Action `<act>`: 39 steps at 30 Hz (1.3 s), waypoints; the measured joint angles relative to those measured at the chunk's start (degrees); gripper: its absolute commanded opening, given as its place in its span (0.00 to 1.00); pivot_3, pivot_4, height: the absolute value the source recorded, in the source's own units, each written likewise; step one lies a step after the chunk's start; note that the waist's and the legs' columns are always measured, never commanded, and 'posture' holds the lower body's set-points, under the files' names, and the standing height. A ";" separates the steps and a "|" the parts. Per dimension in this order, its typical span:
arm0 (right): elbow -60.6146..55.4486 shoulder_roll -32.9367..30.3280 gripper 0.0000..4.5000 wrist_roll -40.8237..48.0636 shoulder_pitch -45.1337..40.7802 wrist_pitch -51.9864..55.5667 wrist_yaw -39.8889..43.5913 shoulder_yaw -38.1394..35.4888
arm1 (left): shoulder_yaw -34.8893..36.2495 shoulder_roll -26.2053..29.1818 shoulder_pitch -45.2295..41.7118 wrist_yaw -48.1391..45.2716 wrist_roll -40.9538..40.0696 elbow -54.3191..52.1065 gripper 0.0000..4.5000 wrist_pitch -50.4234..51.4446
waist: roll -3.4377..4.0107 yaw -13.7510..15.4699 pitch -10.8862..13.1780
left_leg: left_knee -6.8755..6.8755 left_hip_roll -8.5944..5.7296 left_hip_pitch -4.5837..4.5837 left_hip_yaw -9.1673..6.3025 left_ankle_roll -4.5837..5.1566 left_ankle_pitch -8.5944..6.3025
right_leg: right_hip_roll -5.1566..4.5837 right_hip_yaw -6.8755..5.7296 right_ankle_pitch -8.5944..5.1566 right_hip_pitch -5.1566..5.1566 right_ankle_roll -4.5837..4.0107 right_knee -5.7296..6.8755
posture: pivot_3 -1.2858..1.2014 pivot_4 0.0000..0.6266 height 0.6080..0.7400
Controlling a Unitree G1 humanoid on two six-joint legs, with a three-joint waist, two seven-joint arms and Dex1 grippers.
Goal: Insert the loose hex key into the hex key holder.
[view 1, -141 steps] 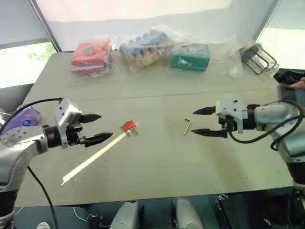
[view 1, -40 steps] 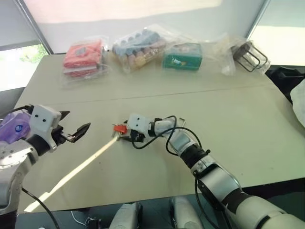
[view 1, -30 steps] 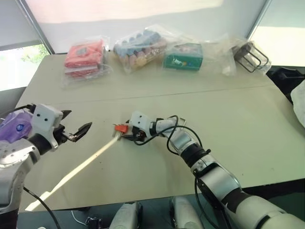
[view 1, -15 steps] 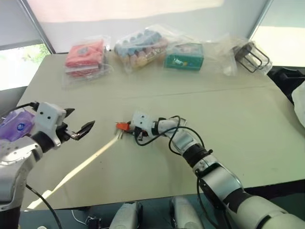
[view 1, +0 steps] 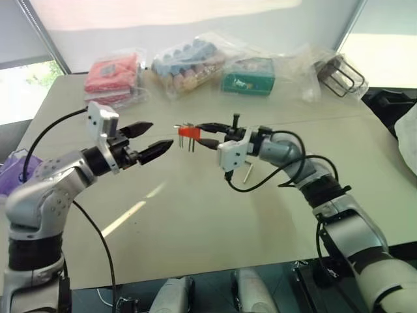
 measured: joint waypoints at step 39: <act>-10.88 -3.12 0.22 3.86 1.86 -0.82 4.70 -1.42 | -6.54 -5.73 -9.93 -9.16 -2.12 9.00 0.01 0.25 | -0.01 0.10 0.01 | 0.11 -0.01 -0.03 0.00 0.00 0.00 | 0.00 0.01 0.00 0.01 0.00 0.01 | 0.52 0.24 1.00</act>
